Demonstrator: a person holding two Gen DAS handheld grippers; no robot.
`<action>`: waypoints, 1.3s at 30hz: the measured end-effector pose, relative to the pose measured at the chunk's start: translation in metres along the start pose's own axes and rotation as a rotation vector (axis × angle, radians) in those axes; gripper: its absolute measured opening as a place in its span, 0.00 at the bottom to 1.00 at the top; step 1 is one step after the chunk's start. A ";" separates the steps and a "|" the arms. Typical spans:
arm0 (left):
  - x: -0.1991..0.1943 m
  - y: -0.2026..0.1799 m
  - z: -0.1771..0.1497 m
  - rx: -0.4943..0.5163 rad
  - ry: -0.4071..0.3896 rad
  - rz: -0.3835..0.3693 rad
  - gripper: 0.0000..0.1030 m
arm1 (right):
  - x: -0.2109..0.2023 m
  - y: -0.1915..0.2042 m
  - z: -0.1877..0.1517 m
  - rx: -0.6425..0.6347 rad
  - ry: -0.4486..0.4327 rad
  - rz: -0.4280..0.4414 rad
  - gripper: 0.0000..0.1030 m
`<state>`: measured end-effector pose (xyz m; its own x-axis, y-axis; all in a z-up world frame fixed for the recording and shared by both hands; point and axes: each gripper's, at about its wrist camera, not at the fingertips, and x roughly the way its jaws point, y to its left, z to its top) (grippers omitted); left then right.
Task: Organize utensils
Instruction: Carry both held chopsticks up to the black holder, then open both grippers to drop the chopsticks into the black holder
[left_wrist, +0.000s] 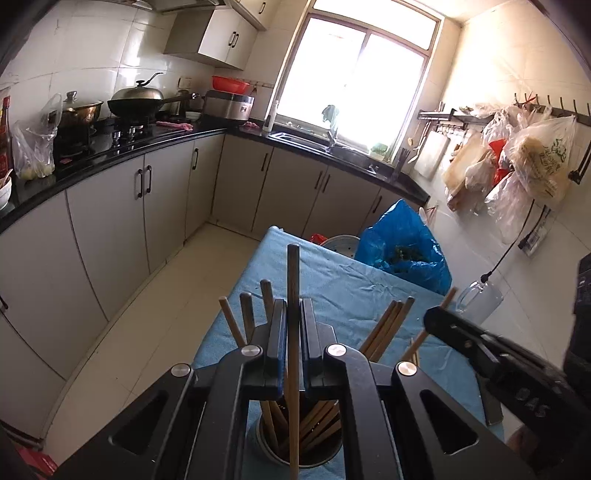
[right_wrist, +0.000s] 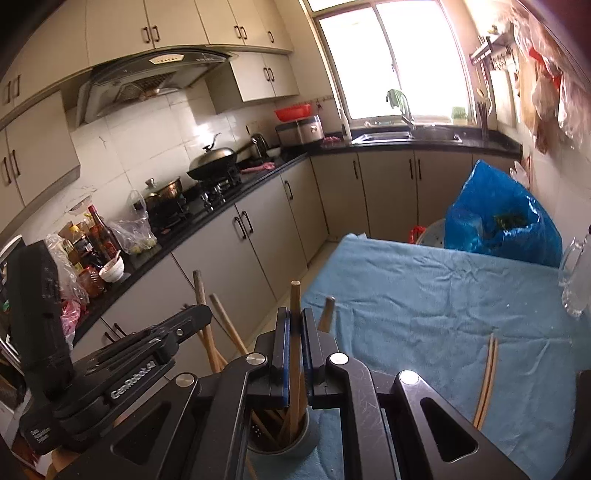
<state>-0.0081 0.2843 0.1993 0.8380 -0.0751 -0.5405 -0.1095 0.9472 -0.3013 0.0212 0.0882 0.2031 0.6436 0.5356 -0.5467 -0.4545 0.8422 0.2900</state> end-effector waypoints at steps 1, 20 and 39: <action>-0.005 0.001 0.002 -0.005 -0.013 -0.002 0.06 | 0.001 -0.002 0.000 0.005 0.001 0.001 0.06; -0.031 -0.023 0.020 0.057 -0.136 0.007 0.06 | 0.010 -0.002 -0.003 -0.005 0.000 -0.010 0.06; -0.022 -0.023 -0.018 0.082 -0.079 0.113 0.47 | 0.007 -0.017 -0.008 0.038 -0.016 -0.015 0.28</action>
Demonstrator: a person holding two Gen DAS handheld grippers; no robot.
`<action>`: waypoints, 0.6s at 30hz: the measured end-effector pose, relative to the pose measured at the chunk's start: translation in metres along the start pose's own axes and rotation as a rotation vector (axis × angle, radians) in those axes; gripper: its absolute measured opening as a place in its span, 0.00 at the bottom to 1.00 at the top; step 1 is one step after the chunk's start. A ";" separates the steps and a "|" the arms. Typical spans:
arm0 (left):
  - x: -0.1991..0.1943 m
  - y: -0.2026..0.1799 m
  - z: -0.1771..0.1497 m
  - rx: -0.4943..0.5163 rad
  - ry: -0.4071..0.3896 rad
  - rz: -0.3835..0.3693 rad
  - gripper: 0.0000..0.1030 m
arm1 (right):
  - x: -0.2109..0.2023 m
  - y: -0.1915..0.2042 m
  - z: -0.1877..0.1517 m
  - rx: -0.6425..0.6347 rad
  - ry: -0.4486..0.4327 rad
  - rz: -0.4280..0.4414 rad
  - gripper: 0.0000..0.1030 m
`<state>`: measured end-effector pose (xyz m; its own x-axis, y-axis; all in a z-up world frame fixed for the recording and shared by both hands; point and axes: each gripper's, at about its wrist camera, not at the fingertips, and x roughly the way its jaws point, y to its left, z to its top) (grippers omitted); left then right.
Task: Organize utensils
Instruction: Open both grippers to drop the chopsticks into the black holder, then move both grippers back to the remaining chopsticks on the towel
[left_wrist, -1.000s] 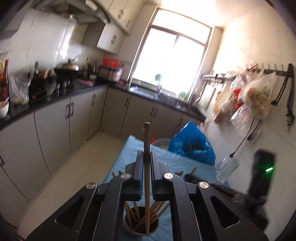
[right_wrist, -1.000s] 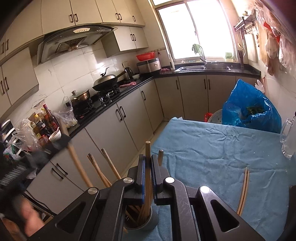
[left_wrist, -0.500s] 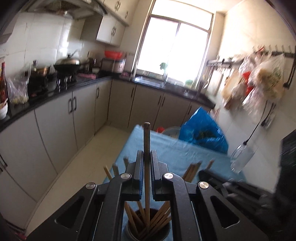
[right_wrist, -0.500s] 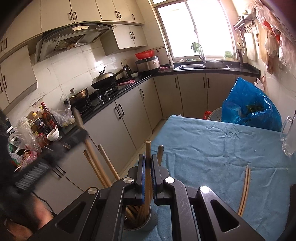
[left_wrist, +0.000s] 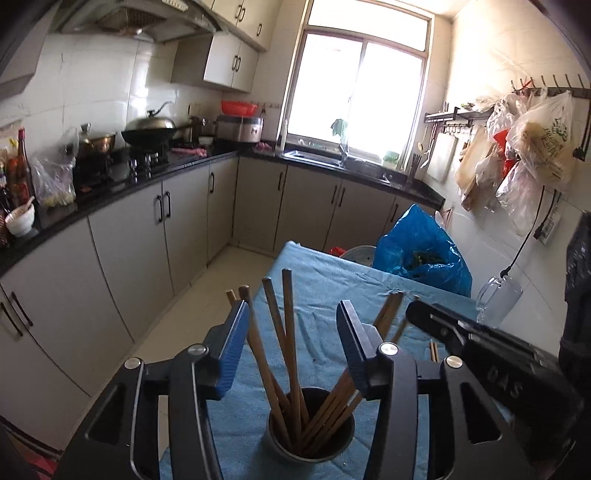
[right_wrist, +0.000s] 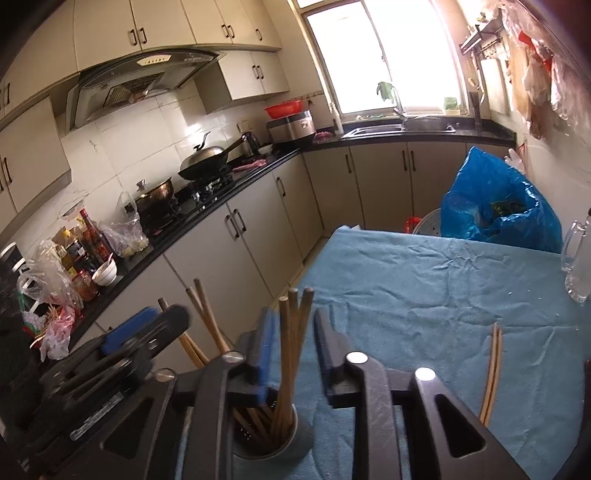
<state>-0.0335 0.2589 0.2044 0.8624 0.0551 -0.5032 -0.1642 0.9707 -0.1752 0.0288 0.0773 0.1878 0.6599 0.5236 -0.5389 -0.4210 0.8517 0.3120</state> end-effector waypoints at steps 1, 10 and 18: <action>-0.005 -0.001 -0.001 0.005 -0.007 0.002 0.47 | -0.003 -0.002 0.001 0.007 -0.004 0.000 0.28; -0.061 -0.017 -0.031 0.041 -0.065 -0.051 0.55 | -0.056 -0.074 -0.028 0.038 -0.039 -0.102 0.45; -0.047 -0.062 -0.094 0.100 0.083 -0.175 0.55 | -0.034 -0.178 -0.120 0.131 0.239 -0.239 0.27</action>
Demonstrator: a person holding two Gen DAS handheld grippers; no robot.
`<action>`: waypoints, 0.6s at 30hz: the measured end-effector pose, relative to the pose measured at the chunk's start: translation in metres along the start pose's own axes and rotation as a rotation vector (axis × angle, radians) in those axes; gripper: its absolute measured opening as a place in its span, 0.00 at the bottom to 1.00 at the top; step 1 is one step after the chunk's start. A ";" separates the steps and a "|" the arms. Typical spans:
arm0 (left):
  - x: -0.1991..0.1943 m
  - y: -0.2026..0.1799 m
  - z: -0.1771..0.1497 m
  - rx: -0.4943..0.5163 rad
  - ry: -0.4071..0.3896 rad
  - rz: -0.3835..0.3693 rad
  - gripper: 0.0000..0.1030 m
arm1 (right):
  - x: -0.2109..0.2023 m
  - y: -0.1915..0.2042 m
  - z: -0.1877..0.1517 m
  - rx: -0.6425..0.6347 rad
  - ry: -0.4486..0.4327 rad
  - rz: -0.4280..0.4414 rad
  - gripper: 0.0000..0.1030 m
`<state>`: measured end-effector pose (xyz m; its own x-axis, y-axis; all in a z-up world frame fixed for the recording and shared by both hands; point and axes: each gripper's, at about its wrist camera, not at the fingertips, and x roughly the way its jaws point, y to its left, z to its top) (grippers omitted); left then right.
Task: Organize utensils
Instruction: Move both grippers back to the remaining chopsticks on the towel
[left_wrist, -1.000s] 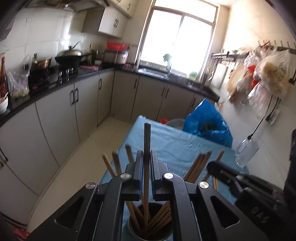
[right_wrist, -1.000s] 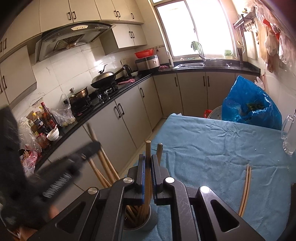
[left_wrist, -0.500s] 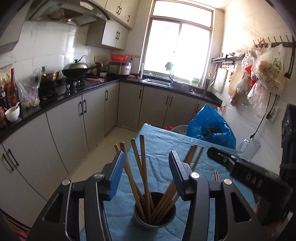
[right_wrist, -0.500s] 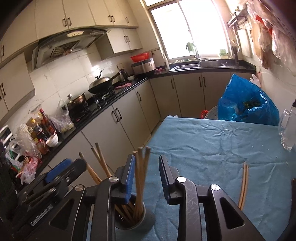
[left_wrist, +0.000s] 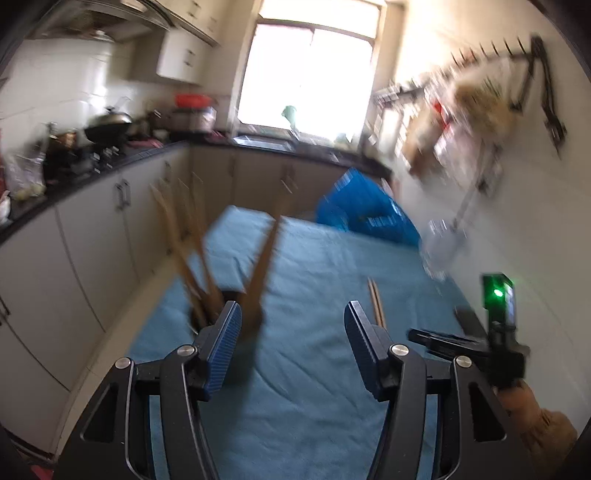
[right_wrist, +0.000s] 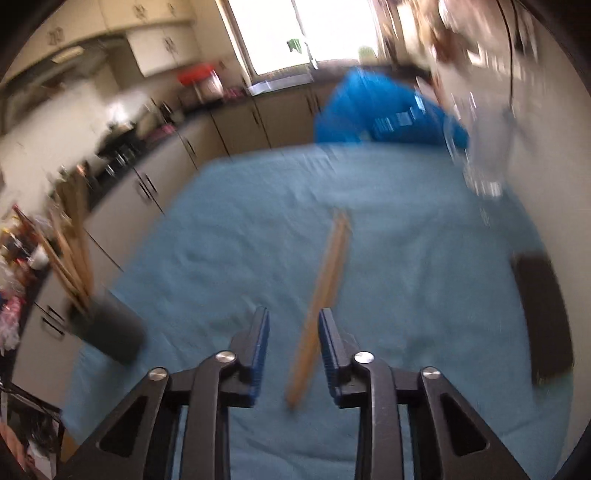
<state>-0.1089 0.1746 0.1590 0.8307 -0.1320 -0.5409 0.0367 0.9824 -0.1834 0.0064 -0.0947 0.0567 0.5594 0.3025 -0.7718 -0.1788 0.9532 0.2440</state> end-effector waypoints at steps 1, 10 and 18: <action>0.007 -0.006 -0.005 0.013 0.025 -0.005 0.55 | 0.006 -0.003 -0.007 -0.007 0.020 0.002 0.24; 0.051 -0.040 -0.037 0.074 0.152 0.005 0.55 | 0.041 0.007 -0.020 -0.069 0.068 -0.020 0.19; 0.075 -0.045 -0.041 0.064 0.216 0.012 0.55 | 0.064 0.010 -0.002 -0.089 0.074 -0.086 0.13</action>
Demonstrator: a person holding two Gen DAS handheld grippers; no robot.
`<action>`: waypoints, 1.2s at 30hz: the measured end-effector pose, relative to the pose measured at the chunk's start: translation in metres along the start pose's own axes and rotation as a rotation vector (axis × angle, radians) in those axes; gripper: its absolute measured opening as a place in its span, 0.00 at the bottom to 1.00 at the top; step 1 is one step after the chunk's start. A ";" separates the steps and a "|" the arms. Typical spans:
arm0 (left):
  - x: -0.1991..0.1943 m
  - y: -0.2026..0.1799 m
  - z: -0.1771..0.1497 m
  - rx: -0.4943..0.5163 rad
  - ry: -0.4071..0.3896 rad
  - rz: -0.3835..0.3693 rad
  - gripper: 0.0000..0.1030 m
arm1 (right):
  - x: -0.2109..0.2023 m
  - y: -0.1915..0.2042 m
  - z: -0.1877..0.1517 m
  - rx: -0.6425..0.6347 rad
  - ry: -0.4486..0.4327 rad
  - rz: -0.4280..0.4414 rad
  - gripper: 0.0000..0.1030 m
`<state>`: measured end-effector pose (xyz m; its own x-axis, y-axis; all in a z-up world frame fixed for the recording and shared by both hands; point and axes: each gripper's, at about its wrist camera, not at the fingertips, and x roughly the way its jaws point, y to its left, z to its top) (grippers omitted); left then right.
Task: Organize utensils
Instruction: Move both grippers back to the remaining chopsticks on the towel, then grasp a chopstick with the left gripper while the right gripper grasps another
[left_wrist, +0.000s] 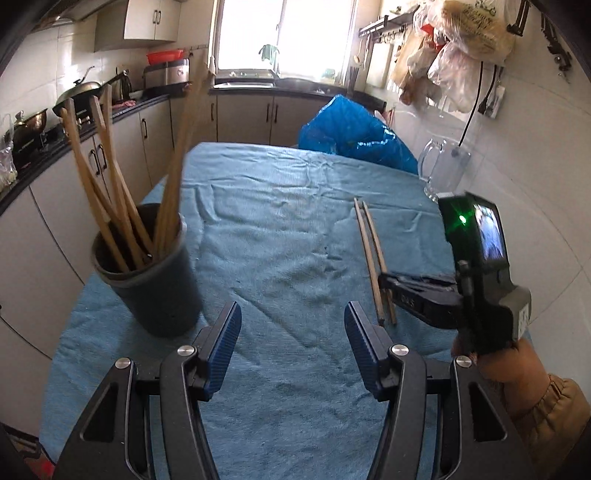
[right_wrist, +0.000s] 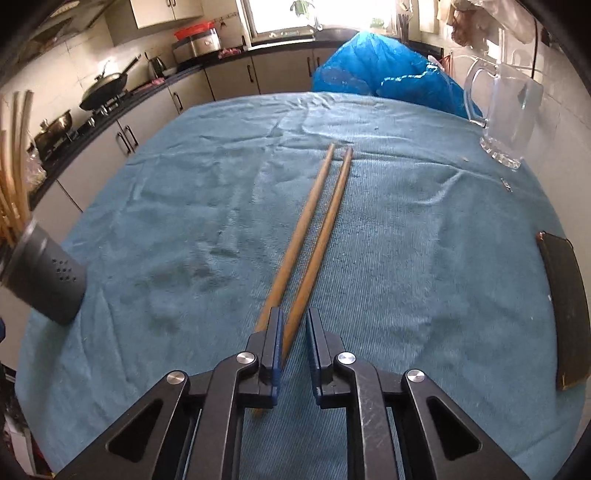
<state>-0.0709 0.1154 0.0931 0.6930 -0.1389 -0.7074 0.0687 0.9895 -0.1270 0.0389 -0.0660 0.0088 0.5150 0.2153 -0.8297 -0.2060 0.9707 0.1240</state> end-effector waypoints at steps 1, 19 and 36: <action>0.004 -0.003 0.001 -0.001 0.010 -0.006 0.55 | 0.003 -0.001 0.004 0.005 0.000 -0.004 0.12; 0.133 -0.100 0.016 0.206 0.217 0.022 0.47 | -0.038 -0.108 -0.032 0.193 0.044 -0.029 0.07; 0.075 -0.070 -0.045 0.047 0.391 -0.161 0.07 | -0.081 -0.099 -0.096 0.181 0.112 0.027 0.07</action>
<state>-0.0562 0.0337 0.0176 0.3468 -0.2879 -0.8927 0.1927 0.9533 -0.2325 -0.0619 -0.1894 0.0114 0.4133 0.2376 -0.8790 -0.0600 0.9704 0.2341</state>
